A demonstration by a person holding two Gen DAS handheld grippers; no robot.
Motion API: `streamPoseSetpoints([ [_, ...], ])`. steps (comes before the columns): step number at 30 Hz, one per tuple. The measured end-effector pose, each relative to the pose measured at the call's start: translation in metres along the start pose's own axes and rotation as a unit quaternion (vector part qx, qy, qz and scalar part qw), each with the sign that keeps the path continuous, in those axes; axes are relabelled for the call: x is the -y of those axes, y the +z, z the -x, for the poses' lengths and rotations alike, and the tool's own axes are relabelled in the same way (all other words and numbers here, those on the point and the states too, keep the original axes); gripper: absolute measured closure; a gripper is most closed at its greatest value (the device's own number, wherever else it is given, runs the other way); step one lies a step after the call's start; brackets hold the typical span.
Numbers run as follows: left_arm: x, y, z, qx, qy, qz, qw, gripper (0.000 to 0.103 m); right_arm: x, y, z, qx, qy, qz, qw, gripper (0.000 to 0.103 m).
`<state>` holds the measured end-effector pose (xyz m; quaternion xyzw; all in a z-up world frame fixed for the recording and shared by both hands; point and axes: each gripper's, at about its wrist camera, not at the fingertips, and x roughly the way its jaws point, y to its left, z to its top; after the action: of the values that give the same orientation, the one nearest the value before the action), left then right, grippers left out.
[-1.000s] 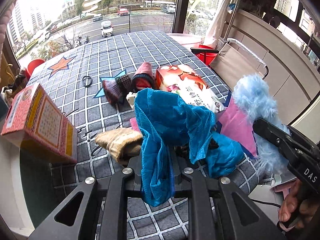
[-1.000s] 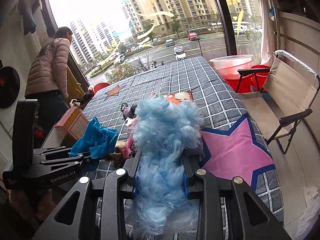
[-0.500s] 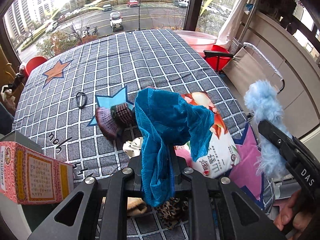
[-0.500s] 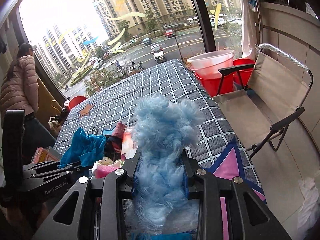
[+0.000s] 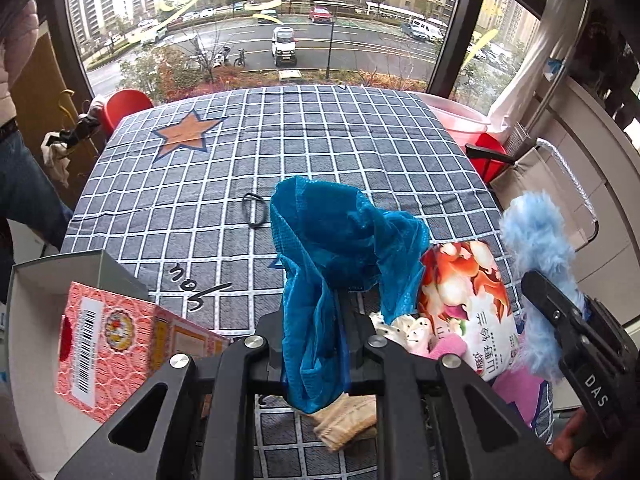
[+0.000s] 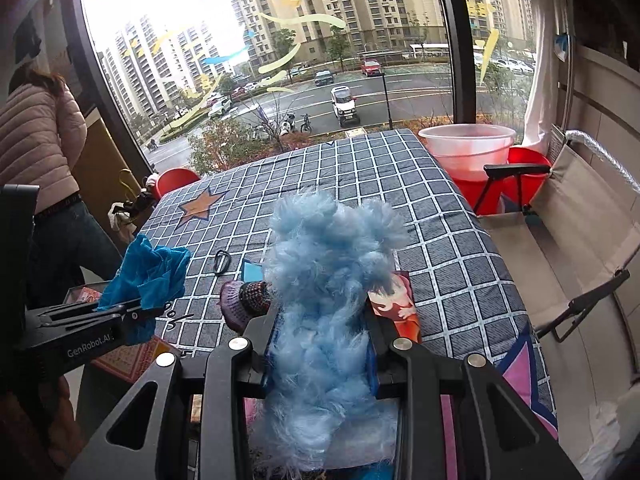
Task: Organize soft objects
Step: 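Carry the plush and shoe cover with both grippers over the white box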
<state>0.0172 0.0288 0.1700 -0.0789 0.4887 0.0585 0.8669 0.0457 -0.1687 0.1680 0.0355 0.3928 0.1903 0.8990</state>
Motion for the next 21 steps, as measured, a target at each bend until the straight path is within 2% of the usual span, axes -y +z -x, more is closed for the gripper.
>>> streamPoseSetpoints([
  [5,-0.026,0.009,0.011,0.007,0.027,0.019,0.9994,0.084,-0.030,0.004,-0.004,0.001,0.017,0.036,0.999,0.070],
  [10,-0.039,0.007,0.029,0.030,0.083,0.011,0.9960,0.084,-0.051,0.009,-0.005,-0.001,0.039,0.048,0.998,0.070],
  [20,-0.077,-0.006,0.050,0.066,0.155,0.017,0.9855,0.084,-0.093,0.012,-0.006,0.001,0.046,0.088,0.995,0.070],
  [21,-0.082,-0.007,0.049,0.064,0.152,0.021,0.9861,0.084,-0.098,0.012,-0.006,0.001,0.048,0.091,0.995,0.070],
])
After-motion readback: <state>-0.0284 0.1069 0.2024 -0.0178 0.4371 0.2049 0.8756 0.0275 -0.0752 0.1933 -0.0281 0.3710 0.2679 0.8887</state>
